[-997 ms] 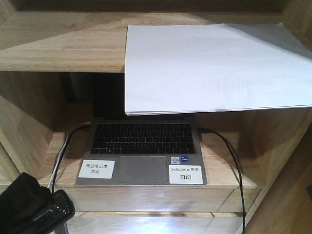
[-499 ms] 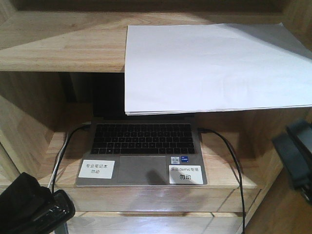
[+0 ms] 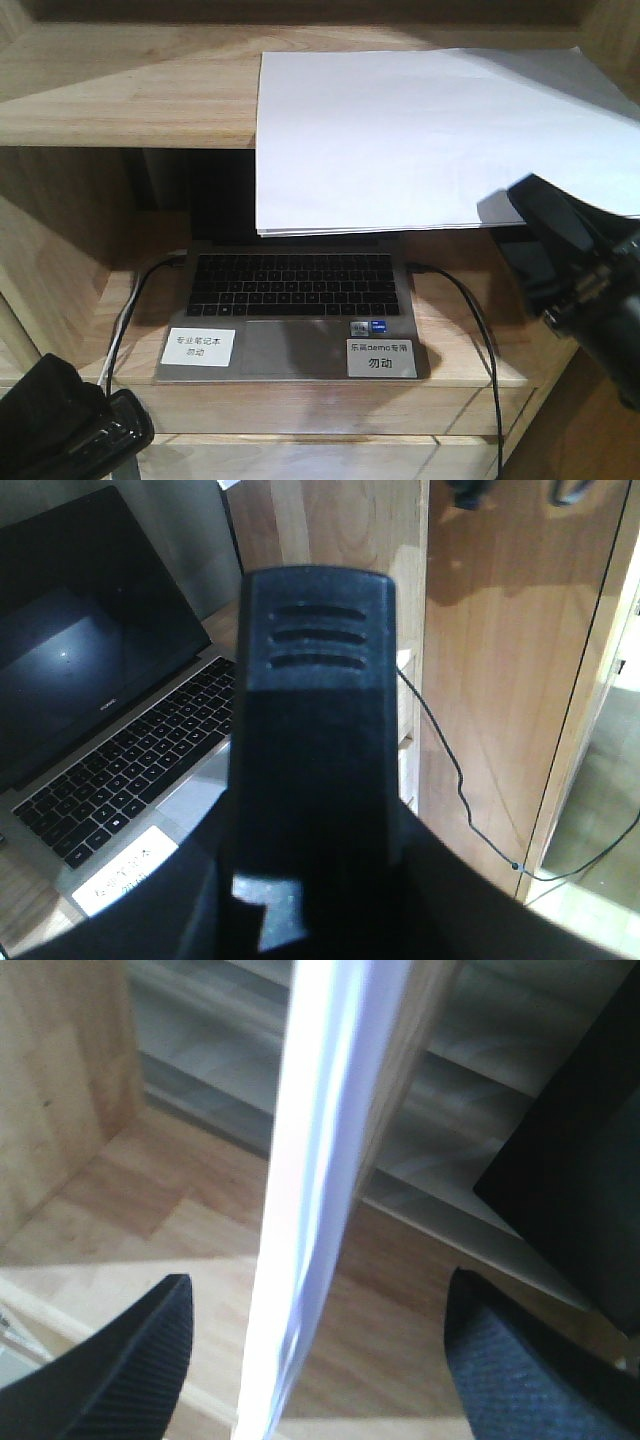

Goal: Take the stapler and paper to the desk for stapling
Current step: 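Reach the right gripper to the edge of the white paper stack, then pinch the white paper sheets with the right gripper and pull them off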

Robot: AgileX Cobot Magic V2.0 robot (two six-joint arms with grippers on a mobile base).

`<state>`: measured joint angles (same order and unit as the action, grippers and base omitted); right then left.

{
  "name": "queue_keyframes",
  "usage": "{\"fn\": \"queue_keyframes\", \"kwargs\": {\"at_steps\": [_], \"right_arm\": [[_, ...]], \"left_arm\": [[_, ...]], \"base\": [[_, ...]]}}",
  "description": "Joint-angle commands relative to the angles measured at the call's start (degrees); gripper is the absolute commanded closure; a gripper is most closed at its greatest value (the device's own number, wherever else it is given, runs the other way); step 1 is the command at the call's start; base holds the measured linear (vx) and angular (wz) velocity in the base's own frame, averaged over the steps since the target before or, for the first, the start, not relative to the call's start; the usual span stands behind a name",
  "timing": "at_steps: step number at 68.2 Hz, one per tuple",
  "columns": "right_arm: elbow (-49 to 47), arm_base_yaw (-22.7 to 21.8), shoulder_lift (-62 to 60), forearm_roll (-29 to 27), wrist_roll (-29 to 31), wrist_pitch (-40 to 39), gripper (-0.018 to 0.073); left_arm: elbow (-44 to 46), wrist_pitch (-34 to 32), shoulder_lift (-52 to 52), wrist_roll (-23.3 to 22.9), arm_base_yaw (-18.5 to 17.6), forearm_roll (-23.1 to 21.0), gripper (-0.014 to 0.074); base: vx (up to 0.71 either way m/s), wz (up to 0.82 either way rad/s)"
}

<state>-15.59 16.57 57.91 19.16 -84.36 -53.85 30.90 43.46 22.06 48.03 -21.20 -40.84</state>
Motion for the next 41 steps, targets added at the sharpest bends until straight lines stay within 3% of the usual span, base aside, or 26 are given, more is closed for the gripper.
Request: {"fn": "queue_keyframes", "kwargs": {"at_steps": [1,12,19,28,36,41], "right_arm": [[-3.5,0.1,1.8,-0.4,0.2,-5.3,0.0053],[-6.2,0.1,5.3,-0.4,-1.3,-7.6,0.0062],[-7.2,0.1,6.8,-0.5,-1.3,-8.6,0.0118],[-7.7,0.1,7.8,-0.4,-1.8,-10.8,0.0286],[-7.5,0.1,7.8,-0.4,-4.7,-10.8,0.0519],[-7.2,0.1,7.8,0.1,-6.2,-10.9,0.0575]], "left_arm": [[1.7,-4.9,0.4,0.0,0.1,-3.7,0.0603],[1.7,-4.9,0.4,0.0,0.1,-3.7,0.0603],[1.7,-4.9,0.4,0.0,0.1,-3.7,0.0603],[1.7,-4.9,0.4,0.0,0.1,-3.7,0.0603],[1.7,-4.9,0.4,0.0,0.1,-3.7,0.0603],[1.7,-4.9,0.4,0.0,0.1,-3.7,0.0603]], "base": [[0.0,0.0],[0.0,0.0],[0.0,0.0],[0.0,0.0],[0.0,0.0],[0.0,0.0]]}}
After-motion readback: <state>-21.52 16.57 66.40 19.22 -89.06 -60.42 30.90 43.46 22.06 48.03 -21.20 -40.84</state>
